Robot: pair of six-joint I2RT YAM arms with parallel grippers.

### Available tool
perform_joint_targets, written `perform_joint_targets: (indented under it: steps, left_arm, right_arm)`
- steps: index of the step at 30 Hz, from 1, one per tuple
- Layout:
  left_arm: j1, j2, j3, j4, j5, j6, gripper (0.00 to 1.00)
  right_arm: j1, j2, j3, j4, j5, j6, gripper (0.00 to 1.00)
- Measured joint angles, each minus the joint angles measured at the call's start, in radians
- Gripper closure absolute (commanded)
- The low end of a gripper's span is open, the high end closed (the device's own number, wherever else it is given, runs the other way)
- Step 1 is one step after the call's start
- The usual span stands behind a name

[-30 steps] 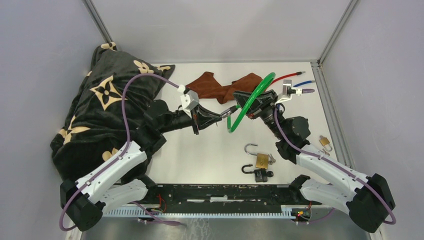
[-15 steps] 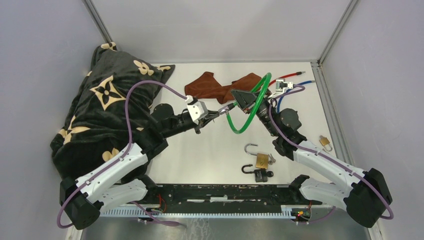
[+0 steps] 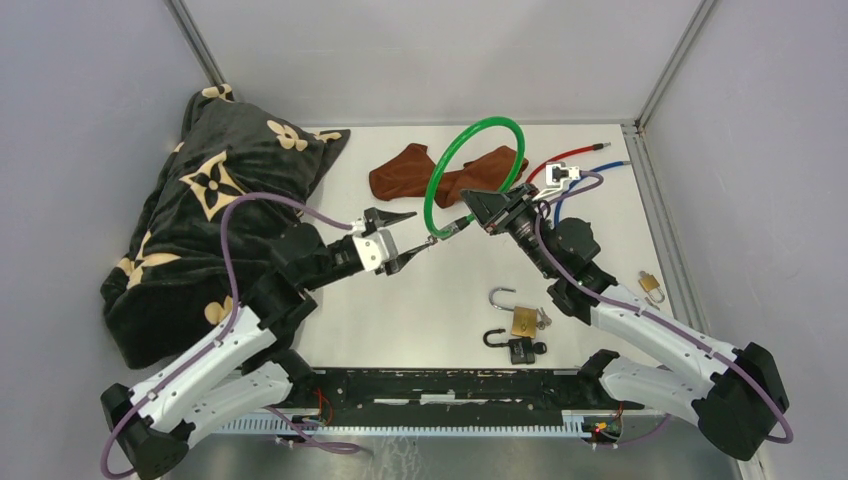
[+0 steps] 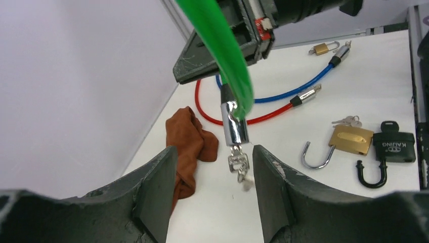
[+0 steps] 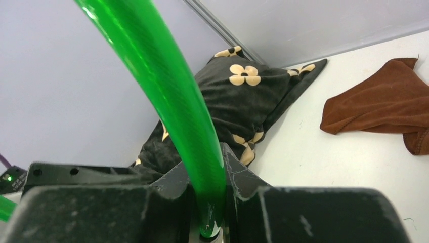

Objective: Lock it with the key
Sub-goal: Lock the lock.

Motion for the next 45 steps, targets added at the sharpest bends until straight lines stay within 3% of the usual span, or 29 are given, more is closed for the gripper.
perform_joint_targets:
  steps: [4, 9, 17, 26, 29, 32, 36, 40, 45]
  left_arm:
    - [-0.002, -0.091, -0.059, -0.015, 0.065, 0.1, 0.5]
    - [-0.061, -0.128, -0.163, 0.056, 0.066, 0.231, 0.51]
    - [-0.329, -0.005, -0.329, 0.419, -0.297, 0.528, 0.49]
    - [-0.341, 0.043, -0.371, 0.607, -0.477, 0.645, 0.52]
    - [-0.339, 0.058, -0.37, 0.615, -0.506, 0.651, 0.48]
    - [-0.332, 0.061, -0.356, 0.58, -0.504, 0.599, 0.42]
    - [-0.297, 0.029, -0.233, 0.41, -0.434, 0.348, 0.37]
    - [-0.236, 0.003, -0.083, 0.315, -0.353, 0.026, 0.37]
    - [-0.216, 0.02, -0.048, 0.335, -0.335, -0.185, 0.4]
  right_arm:
    - [0.0, -0.017, 0.0, 0.0, 0.019, 0.0, 1.0]
    - [0.0, -0.019, 0.0, 0.001, 0.037, 0.001, 1.0]
    - [0.0, -0.019, -0.002, 0.002, 0.064, 0.001, 1.0]
    - [0.0, -0.019, -0.003, 0.004, 0.066, 0.004, 1.0]
    - [0.0, -0.019, -0.008, 0.006, 0.067, 0.007, 1.0]
    - [0.0, -0.019, -0.009, 0.006, 0.068, 0.008, 1.0]
    - [0.0, -0.019, -0.009, 0.005, 0.069, 0.008, 1.0]
    - [0.0, -0.019, -0.009, 0.005, 0.068, 0.008, 1.0]
    - [0.0, -0.019, -0.009, 0.006, 0.064, 0.009, 1.0]
